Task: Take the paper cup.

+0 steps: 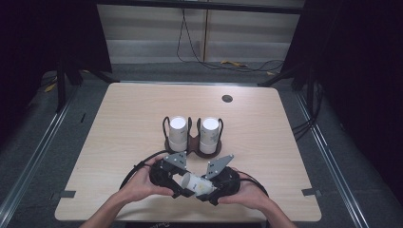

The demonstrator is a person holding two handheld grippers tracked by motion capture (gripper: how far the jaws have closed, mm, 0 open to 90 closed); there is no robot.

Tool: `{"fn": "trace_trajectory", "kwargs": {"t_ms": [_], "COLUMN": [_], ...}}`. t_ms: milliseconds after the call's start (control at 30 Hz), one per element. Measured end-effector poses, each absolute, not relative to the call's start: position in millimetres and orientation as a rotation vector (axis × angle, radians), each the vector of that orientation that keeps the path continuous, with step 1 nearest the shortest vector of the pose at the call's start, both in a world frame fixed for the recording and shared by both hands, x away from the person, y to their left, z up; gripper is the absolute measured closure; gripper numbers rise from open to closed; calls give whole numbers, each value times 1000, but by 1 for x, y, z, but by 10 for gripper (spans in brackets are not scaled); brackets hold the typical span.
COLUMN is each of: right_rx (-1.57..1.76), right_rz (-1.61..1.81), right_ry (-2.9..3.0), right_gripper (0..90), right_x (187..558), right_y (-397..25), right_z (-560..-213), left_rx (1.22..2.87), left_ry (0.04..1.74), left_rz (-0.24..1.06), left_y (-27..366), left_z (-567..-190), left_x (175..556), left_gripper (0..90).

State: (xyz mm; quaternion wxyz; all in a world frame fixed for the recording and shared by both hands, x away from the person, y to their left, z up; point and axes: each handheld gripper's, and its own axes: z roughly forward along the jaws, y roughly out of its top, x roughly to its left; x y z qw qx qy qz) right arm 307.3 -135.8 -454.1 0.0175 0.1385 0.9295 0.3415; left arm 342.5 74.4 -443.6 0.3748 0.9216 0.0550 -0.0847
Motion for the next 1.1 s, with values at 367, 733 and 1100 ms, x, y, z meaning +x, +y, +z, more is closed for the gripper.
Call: {"fn": "trace_trajectory", "kwargs": {"t_ms": [367, 733, 1100], "right_rx": [441, 504, 584], "right_rz": [1126, 1197, 1314], "right_ry": [2870, 2837, 2782], "right_gripper": [232, 141, 141], "right_x": [306, 309, 309], "right_y": [-140, -146, -158], "right_z": [-454, -454, -453], "left_rx": [2326, 2282, 2216], "left_ry": [110, 135, 161], "left_rz": [-225, -228, -212], "left_y": [77, 80, 84], "left_z": [-441, -439, -435], "left_x": [343, 344, 345], "left_gripper": [362, 362, 362]}}
